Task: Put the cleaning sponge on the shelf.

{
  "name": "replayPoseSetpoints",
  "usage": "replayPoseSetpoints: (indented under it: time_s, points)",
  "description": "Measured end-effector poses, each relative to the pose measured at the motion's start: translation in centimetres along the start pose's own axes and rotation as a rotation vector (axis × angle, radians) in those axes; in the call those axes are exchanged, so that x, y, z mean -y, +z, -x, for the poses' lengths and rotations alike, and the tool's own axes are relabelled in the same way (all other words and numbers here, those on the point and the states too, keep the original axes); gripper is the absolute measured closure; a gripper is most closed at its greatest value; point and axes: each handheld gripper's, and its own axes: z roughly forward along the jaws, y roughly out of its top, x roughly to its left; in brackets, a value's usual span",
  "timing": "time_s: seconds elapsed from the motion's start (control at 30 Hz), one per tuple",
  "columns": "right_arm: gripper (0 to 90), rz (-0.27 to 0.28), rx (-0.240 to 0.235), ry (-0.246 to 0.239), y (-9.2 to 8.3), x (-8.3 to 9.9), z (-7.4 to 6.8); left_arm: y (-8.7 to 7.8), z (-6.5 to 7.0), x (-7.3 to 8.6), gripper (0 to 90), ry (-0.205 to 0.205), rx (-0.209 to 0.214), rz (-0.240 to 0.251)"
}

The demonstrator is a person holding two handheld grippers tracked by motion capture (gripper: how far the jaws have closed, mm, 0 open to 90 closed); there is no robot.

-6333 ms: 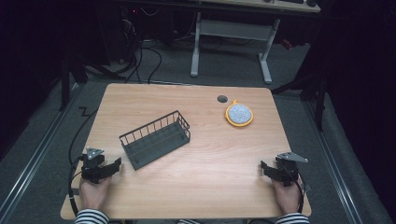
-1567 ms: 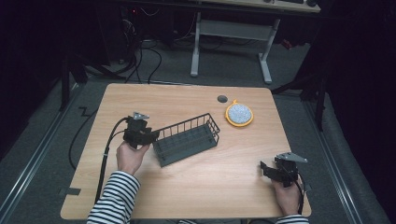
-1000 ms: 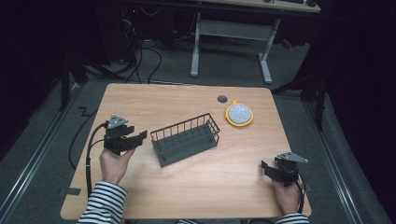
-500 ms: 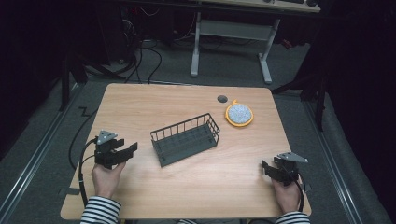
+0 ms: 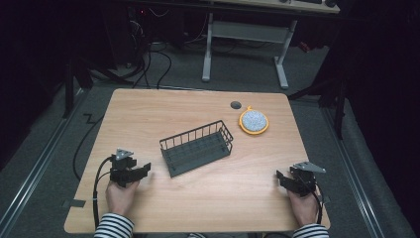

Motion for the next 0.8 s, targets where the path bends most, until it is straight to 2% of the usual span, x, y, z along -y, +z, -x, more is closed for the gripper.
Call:
replayPoseSetpoints:
  time_s: [0.07, 0.2, 0.47, 0.5, 0.6, 0.67, 0.7, 0.73, 0.8]
  points:
    - [40.4, 0.000, -0.006, -0.007, 0.0, 0.0, 0.0, 0.4, 0.0, 0.2, 37.1, 0.012, -0.031, 0.002]
    - [41.4, -0.008, -0.012, -0.004, 0.0, -0.1, 0.0, 0.6, -0.1, 0.3, 36.8, 0.033, -0.064, 0.014]
    - [49.8, -0.009, -0.025, -0.021, 0.1, -0.3, 0.0, 1.1, 0.0, 0.4, 35.2, 0.043, -0.095, 0.042]
    - [49.8, -0.011, -0.028, -0.021, 0.1, -0.4, 0.1, 1.2, 0.0, 0.4, 34.8, 0.041, -0.092, 0.046]
    - [48.2, 0.000, -0.062, 0.001, -0.1, -1.1, 0.4, 1.3, 0.2, 0.6, 33.3, 0.071, -0.106, 0.050]
    - [44.8, -0.002, -0.045, 0.003, -0.2, -2.0, 0.4, 1.4, 0.4, 0.6, 32.9, 0.099, -0.122, 0.047]
    - [44.8, -0.002, -0.045, 0.003, -0.2, -2.0, 0.4, 1.4, 0.4, 0.6, 32.0, 0.099, -0.122, 0.047]
    - [42.0, 0.016, -0.044, 0.010, -0.4, -3.0, 0.3, 1.4, 0.4, 0.6, 31.1, 0.094, -0.126, 0.042]
    - [40.6, 0.021, -0.054, 0.015, -0.4, -3.6, 0.3, 1.4, 0.4, 0.6, 30.2, 0.091, -0.129, 0.040]
